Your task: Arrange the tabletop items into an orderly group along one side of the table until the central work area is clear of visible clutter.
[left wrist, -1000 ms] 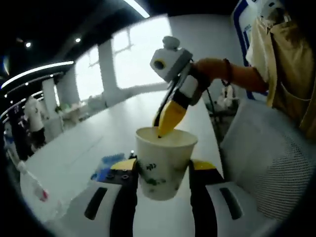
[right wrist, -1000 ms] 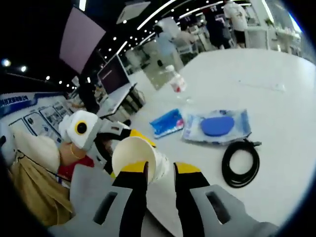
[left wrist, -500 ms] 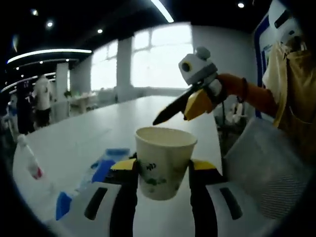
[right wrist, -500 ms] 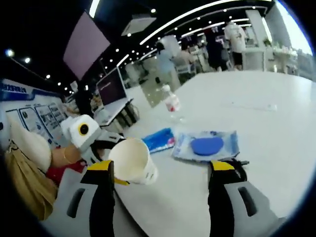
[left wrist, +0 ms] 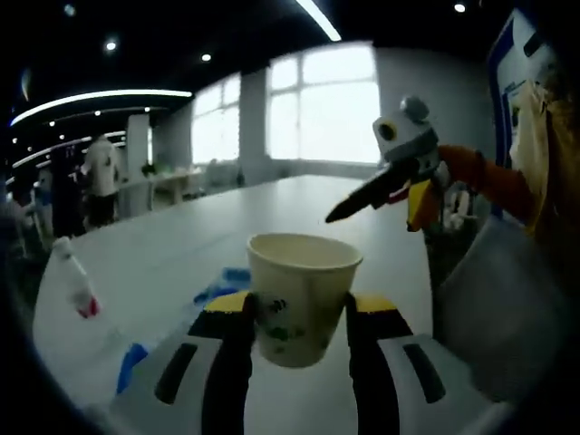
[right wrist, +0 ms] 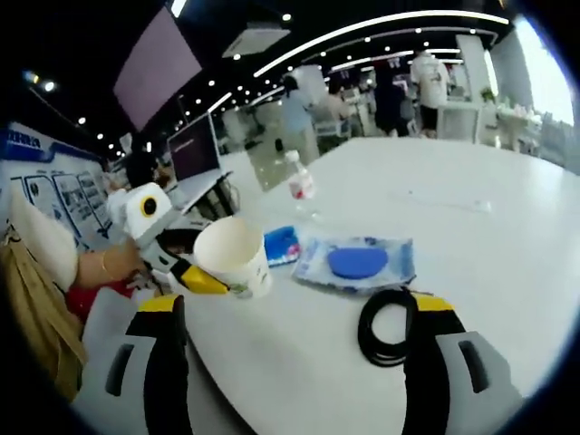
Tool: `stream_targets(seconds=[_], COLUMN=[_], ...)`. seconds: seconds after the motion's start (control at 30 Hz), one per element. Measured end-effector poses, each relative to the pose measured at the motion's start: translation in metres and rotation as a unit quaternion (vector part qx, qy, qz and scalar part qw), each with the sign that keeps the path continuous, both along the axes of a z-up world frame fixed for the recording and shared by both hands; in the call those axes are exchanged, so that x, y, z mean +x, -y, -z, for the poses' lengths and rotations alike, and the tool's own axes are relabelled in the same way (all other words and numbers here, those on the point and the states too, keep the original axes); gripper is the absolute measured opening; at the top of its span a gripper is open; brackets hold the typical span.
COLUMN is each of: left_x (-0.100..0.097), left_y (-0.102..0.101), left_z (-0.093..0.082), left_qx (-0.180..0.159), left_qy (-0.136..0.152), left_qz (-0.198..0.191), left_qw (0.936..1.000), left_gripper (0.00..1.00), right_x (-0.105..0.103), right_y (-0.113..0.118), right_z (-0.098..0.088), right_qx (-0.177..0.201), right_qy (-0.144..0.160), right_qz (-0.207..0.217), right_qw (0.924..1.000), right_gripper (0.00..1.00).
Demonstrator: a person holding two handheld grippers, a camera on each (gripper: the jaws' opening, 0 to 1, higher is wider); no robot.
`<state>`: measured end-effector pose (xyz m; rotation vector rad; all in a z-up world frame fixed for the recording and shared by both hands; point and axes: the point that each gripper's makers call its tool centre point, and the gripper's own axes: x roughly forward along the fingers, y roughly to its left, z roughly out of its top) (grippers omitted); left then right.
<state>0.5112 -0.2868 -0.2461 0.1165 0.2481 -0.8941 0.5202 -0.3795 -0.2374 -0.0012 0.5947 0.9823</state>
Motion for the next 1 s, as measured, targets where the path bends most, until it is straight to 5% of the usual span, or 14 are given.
stream_targets(seconds=[0.47, 1.0], left_x=[0.037, 0.087], left_y=[-0.035, -0.063], left_z=[-0.001, -0.014], left_qx=[0.004, -0.003], left_qy=[0.018, 0.055], left_qz=[-0.080, -0.142], left_qw=[0.9966, 0.9883], left_gripper=[0.39, 0.39], right_x=[-0.006, 0.001], right_y=[0.021, 0.037], right_z=[0.014, 0.023], right_qx=[-0.021, -0.010], right_qy=[0.014, -0.004], right_qz=[0.007, 0.041], right_qw=[0.9997, 0.9991], right_gripper=[0.99, 0.99])
